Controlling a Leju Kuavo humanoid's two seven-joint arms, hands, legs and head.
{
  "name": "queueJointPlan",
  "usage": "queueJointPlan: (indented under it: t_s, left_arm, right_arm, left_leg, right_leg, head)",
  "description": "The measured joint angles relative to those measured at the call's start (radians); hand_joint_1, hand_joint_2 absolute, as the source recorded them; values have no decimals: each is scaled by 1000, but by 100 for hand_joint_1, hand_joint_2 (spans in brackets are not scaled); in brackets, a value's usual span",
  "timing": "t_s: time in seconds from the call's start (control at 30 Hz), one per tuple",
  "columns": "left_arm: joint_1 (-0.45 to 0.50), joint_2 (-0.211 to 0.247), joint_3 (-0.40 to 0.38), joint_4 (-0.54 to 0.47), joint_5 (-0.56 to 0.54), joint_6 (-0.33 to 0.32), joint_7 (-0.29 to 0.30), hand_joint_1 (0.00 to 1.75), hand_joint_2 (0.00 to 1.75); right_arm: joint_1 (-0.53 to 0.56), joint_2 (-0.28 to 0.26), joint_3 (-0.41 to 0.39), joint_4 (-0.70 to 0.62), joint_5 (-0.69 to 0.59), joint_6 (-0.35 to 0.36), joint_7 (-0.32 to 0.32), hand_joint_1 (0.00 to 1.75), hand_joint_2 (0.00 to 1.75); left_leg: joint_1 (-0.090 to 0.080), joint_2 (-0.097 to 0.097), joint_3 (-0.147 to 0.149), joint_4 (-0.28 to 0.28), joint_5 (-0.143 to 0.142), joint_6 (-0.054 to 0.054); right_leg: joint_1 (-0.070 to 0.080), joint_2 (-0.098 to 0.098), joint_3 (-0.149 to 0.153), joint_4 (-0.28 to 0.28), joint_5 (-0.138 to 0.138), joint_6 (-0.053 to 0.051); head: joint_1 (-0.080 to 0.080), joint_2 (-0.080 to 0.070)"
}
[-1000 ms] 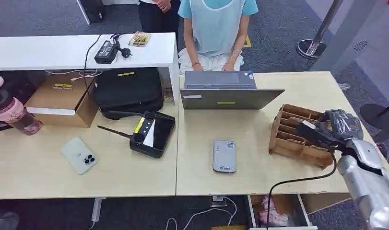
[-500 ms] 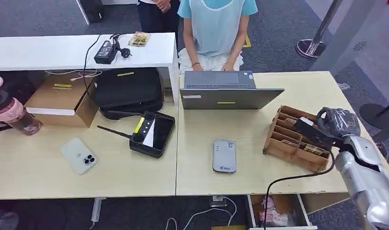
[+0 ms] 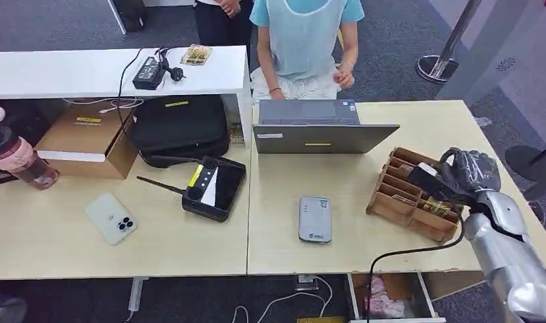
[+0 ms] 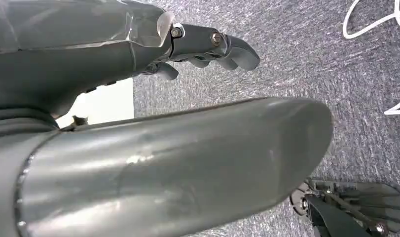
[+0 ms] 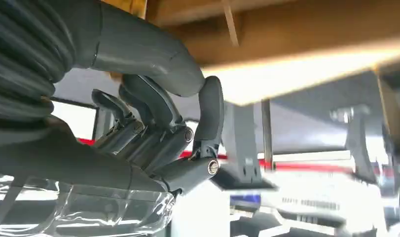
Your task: Pass the card to the sensor for recognition and then transmit it.
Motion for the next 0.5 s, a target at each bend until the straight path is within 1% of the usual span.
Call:
queueJointPlan:
  t_s: [0.23, 0.33, 0.37, 0.4, 0.43, 0.47, 0.5]
  left_arm:
    - [0, -2, 0, 0, -6, 1, -2, 0, 0]
    - [0, -2, 0, 0, -9, 1, -6, 0, 0]
    - [0, -2, 0, 0, -11, 1, -9, 0, 0]
    - [0, -2, 0, 0, -12, 1, -9, 0, 0]
    - [0, -2, 0, 0, -13, 1, -9, 0, 0]
    - [0, -2, 0, 0, -13, 2, -10, 0, 0]
    - [0, -2, 0, 0, -13, 2, -10, 0, 0]
  right_arm:
    - [17, 1, -34, -77, -26, -51, -35, 175, 175]
    - [33, 1, -56, -125, -50, -113, -57, 175, 175]
    - [40, -1, -64, -144, -60, -127, -60, 169, 175]
    - [47, -3, -70, -159, -65, -140, -64, 152, 175]
    - [53, -4, -77, -174, -71, -149, -69, 63, 175]
    - [60, -5, -84, -192, -79, -156, -70, 0, 175]
    - [67, -7, -90, -210, -83, -160, -71, 0, 175]
  left_leg:
    - [0, 0, 0, 0, 0, 0]
    - [0, 0, 0, 0, 0, 0]
    - [0, 0, 0, 0, 0, 0]
    - [0, 0, 0, 0, 0, 0]
    - [0, 0, 0, 0, 0, 0]
    - [0, 0, 0, 0, 0, 0]
    - [0, 0, 0, 0, 0, 0]
  right_leg:
    - [0, 0, -1, 0, 0, 0]
    - [0, 0, -1, 0, 0, 0]
    - [0, 0, -1, 0, 0, 0]
    - [0, 0, -1, 0, 0, 0]
    - [0, 0, -1, 0, 0, 0]
    - [0, 0, -1, 0, 0, 0]
    - [0, 0, -1, 0, 0, 0]
  head:
    - [0, 0]
    - [0, 0]
    - [0, 0]
    - [0, 0]
    - [0, 0]
    - [0, 0]
    - [0, 0]
